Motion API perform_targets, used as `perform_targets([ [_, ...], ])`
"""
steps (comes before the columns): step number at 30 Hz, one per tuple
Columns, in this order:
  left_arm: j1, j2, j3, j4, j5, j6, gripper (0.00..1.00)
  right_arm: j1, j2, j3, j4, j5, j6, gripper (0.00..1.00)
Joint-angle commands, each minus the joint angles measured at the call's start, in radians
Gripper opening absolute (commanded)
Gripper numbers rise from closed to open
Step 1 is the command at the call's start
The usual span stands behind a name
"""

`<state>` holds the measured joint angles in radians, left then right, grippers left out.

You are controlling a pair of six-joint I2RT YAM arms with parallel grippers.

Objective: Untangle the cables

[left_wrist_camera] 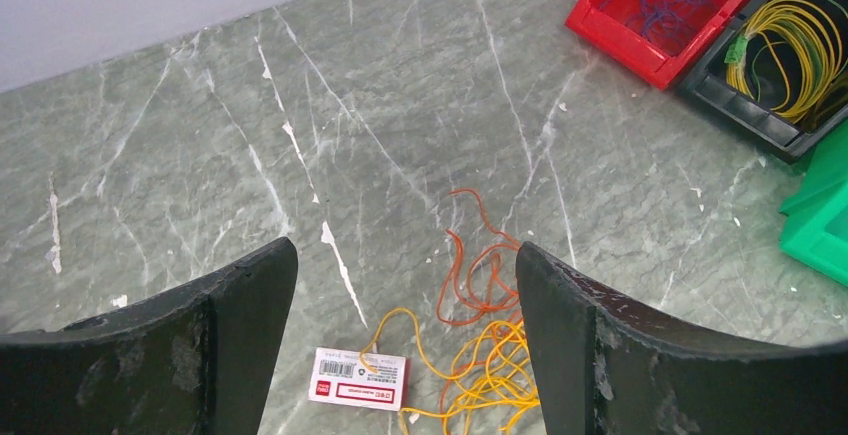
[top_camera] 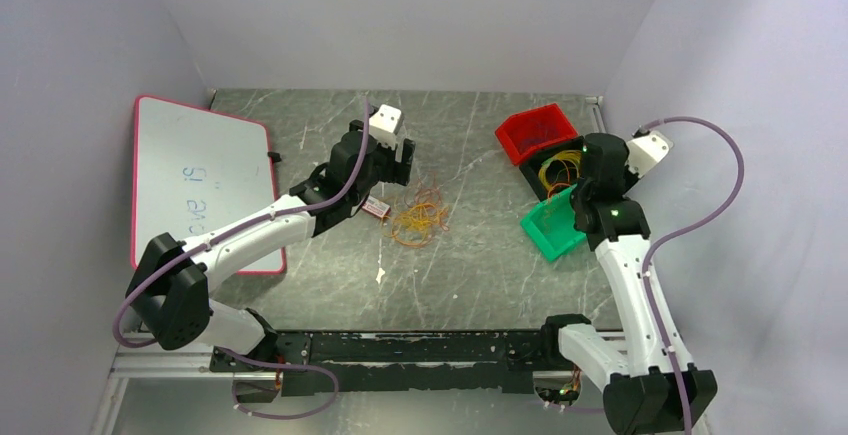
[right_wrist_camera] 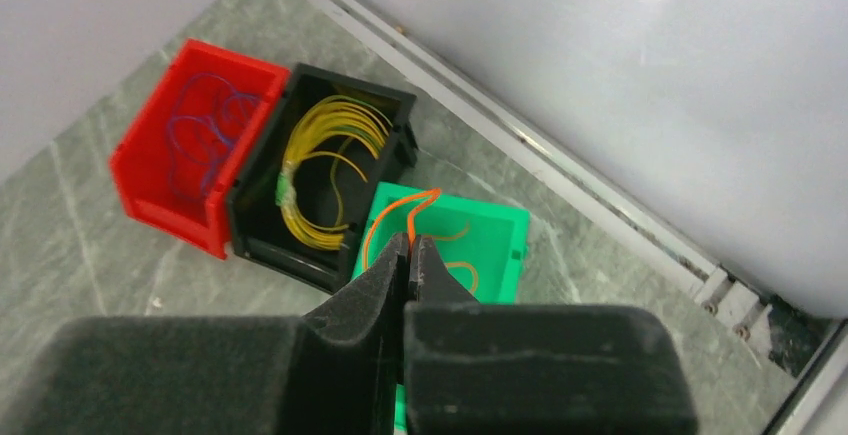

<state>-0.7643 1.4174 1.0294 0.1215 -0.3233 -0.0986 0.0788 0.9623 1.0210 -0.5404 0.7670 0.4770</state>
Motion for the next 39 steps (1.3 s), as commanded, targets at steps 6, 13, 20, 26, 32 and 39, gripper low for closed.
perform_targets([
  [6,0.004,-0.015,0.013,-0.012,-0.031,0.022,0.85,-0.066,0.052,-0.109,-0.046,0.045,0.221,0.00],
  [13,0.005,-0.018,0.013,-0.015,-0.029,0.014,0.85,-0.121,0.143,-0.155,0.015,-0.072,0.245,0.00],
  [20,0.004,-0.020,0.015,-0.020,-0.030,0.013,0.85,-0.135,0.252,-0.183,0.110,-0.173,0.186,0.00],
  [26,0.004,-0.025,0.012,-0.020,-0.039,0.014,0.85,-0.151,0.319,-0.216,0.148,-0.231,0.203,0.00],
  [32,0.004,-0.029,0.015,-0.024,-0.043,0.018,0.85,-0.172,0.403,-0.250,0.192,-0.284,0.242,0.00],
  [39,0.004,-0.042,0.009,-0.025,-0.054,0.021,0.85,-0.185,0.437,-0.263,0.209,-0.301,0.254,0.06],
])
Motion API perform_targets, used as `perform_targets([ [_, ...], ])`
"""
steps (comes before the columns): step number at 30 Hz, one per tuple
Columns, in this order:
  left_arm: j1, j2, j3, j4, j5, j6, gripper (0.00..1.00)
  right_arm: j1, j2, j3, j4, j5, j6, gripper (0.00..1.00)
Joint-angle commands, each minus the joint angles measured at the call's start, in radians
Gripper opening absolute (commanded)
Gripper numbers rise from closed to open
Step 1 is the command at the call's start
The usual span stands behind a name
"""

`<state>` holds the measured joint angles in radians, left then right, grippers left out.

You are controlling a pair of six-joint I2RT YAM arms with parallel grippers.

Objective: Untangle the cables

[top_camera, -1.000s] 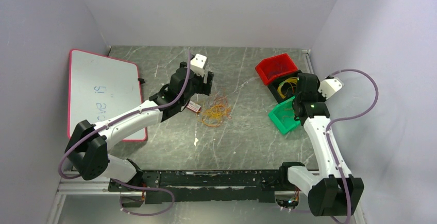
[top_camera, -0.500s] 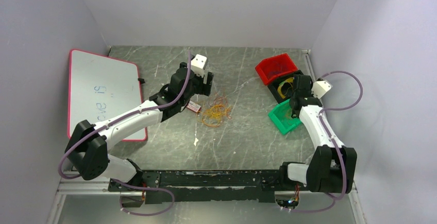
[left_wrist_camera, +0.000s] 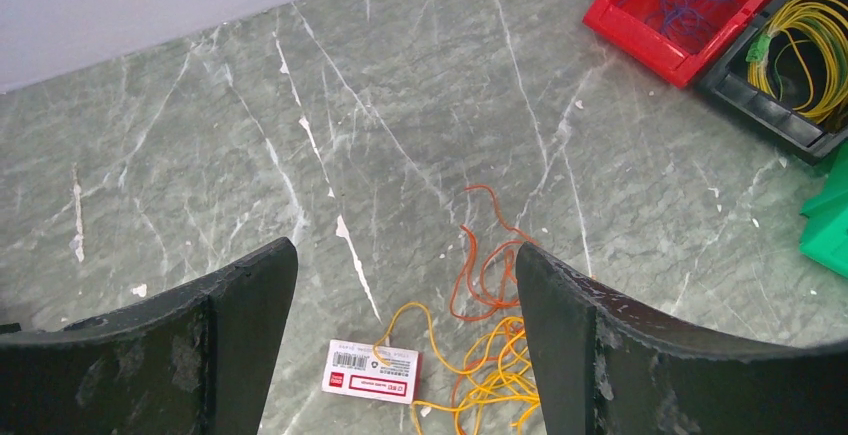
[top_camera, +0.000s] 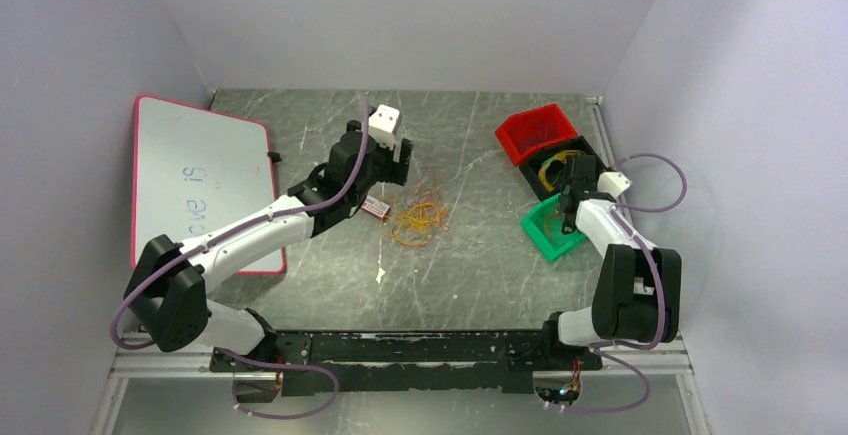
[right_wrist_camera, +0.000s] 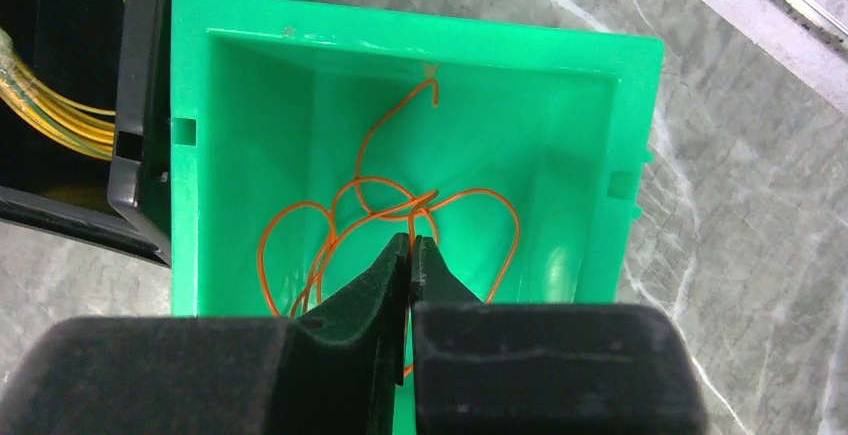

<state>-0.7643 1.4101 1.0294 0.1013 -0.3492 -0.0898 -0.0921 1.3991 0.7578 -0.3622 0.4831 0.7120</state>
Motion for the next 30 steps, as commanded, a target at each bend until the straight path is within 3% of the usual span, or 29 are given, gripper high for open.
perform_targets([
  [1,0.004,-0.036,0.009,-0.005,-0.028,0.013,0.85,-0.015,-0.009,0.006,0.026,-0.018,0.017,0.08],
  [11,0.004,-0.039,0.011,-0.007,-0.026,0.011,0.85,-0.017,-0.114,0.055,-0.029,-0.001,-0.011,0.32],
  [20,0.004,-0.038,0.015,-0.013,-0.025,0.013,0.85,-0.017,-0.234,0.093,-0.091,0.040,-0.053,0.40],
  [24,0.004,-0.025,0.031,-0.032,-0.008,0.000,0.85,-0.017,-0.304,0.159,-0.088,-0.069,-0.180,0.45],
  [30,0.017,-0.029,0.027,-0.099,0.058,-0.090,0.85,0.017,-0.324,0.215,-0.049,-0.409,-0.265,0.50],
])
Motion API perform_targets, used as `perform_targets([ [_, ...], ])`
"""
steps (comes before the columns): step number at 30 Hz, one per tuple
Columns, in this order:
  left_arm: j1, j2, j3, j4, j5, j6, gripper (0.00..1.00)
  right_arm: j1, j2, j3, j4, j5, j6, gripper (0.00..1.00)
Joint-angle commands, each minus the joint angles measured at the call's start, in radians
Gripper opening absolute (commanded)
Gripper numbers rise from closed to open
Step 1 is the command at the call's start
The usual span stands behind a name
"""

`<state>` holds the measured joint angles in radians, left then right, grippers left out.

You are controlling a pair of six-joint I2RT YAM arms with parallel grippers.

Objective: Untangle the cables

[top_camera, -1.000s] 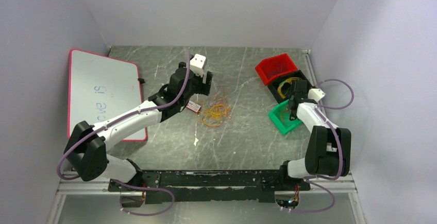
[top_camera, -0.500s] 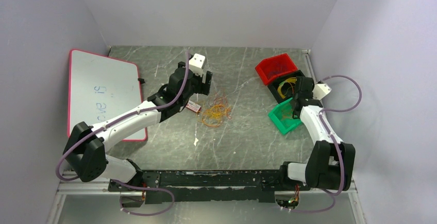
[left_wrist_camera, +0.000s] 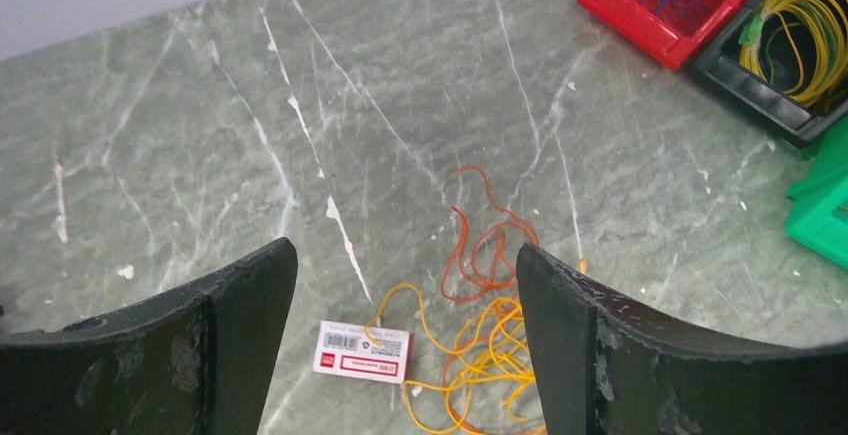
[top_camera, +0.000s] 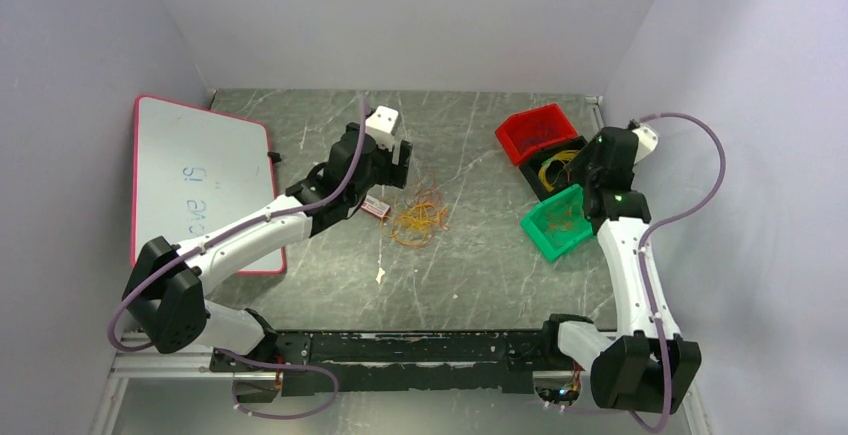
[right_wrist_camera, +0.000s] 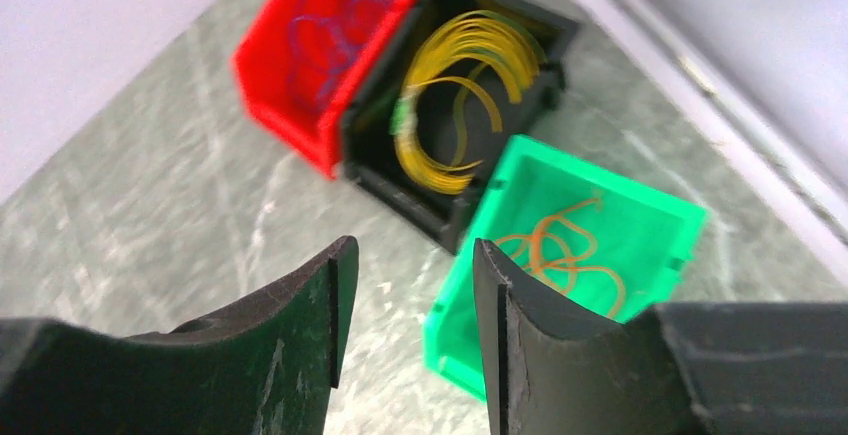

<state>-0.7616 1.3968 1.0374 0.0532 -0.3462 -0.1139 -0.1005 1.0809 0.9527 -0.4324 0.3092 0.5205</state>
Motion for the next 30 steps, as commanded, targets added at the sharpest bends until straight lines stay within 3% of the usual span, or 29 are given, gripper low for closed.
perform_targets([
  [1,0.025,-0.019,0.010,-0.060,0.071,-0.089,0.85,0.050,0.008,0.026,0.025,-0.267,-0.071,0.50],
  [6,0.118,-0.022,-0.030,-0.105,0.201,-0.209,0.85,0.288,0.139,0.079,0.070,-0.333,-0.067,0.51],
  [14,0.135,-0.033,-0.062,-0.120,0.230,-0.272,0.85,0.530,0.442,0.133,0.168,-0.519,-0.132,0.51],
  [23,0.136,-0.073,-0.087,-0.165,0.207,-0.291,0.84,0.588,0.680,0.258,0.300,-0.523,-0.073,0.49],
  [30,0.137,-0.148,-0.140,-0.182,0.139,-0.301,0.84,0.659,0.751,0.301,0.319,-0.362,0.093,0.53],
])
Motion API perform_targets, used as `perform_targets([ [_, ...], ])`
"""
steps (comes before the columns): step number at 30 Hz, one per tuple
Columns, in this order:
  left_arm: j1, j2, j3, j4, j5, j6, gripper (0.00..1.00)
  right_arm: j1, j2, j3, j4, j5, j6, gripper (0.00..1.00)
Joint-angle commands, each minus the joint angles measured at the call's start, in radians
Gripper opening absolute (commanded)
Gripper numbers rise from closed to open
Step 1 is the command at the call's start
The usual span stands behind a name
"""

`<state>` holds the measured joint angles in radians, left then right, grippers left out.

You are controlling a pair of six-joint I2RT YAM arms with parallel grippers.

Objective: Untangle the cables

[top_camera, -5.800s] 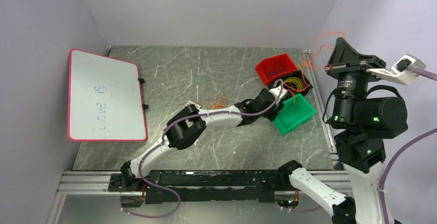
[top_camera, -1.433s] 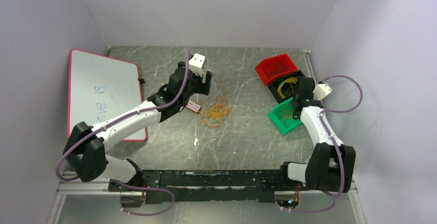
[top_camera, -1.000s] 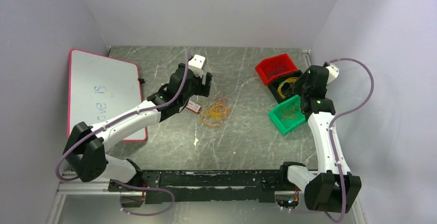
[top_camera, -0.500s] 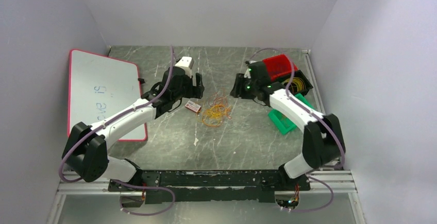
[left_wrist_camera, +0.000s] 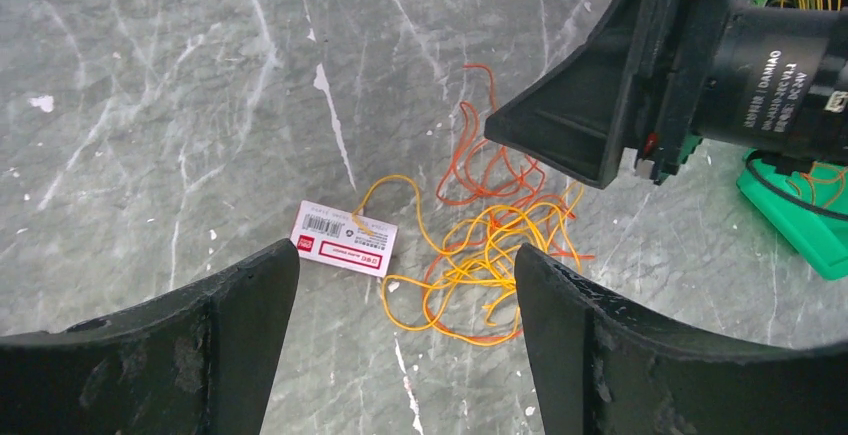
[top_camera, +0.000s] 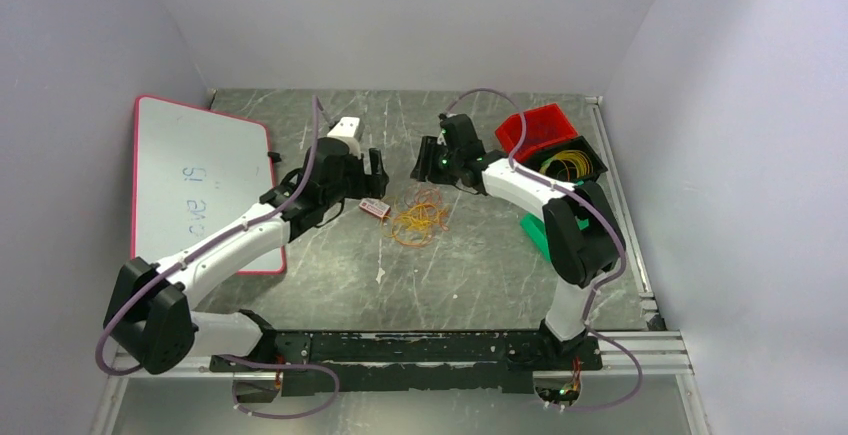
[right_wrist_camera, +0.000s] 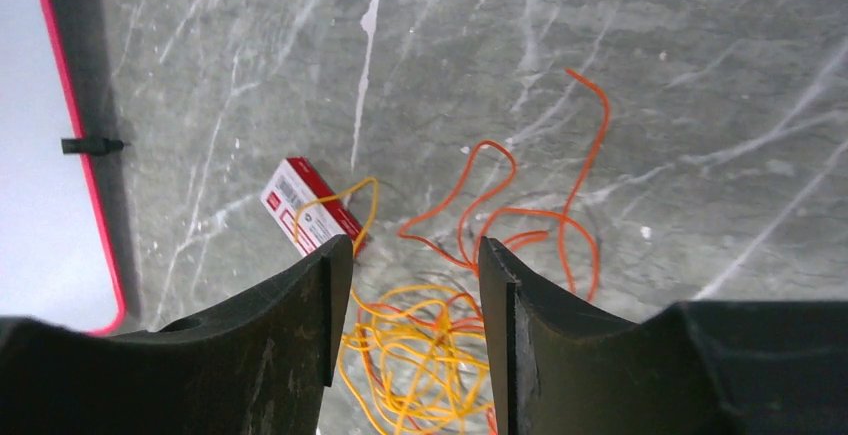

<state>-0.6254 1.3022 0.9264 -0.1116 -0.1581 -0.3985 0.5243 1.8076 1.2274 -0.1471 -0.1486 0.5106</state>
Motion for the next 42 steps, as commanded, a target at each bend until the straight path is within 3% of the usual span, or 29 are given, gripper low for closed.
perform_targets([
  [1,0.000,-0.065,-0.037,-0.019,-0.056,-0.018,0.84,0.040,0.032,0.031,0.033,0.115,0.116,0.54],
  [11,0.000,-0.115,-0.078,-0.022,-0.062,-0.033,0.83,0.068,0.130,0.062,0.060,0.215,0.244,0.52],
  [23,0.000,-0.147,-0.099,-0.033,-0.060,-0.025,0.83,0.085,0.245,0.107,0.104,0.208,0.289,0.45],
  [31,0.000,-0.156,-0.119,-0.010,-0.023,-0.028,0.83,0.093,0.218,0.106,0.121,0.233,0.255,0.16],
  [35,0.001,-0.162,-0.133,0.015,0.000,-0.023,0.83,0.095,0.122,0.083,0.140,0.221,0.241,0.01],
  [42,0.000,-0.193,-0.160,0.106,0.078,0.016,0.82,0.106,-0.081,0.050,0.100,0.249,0.216,0.00],
])
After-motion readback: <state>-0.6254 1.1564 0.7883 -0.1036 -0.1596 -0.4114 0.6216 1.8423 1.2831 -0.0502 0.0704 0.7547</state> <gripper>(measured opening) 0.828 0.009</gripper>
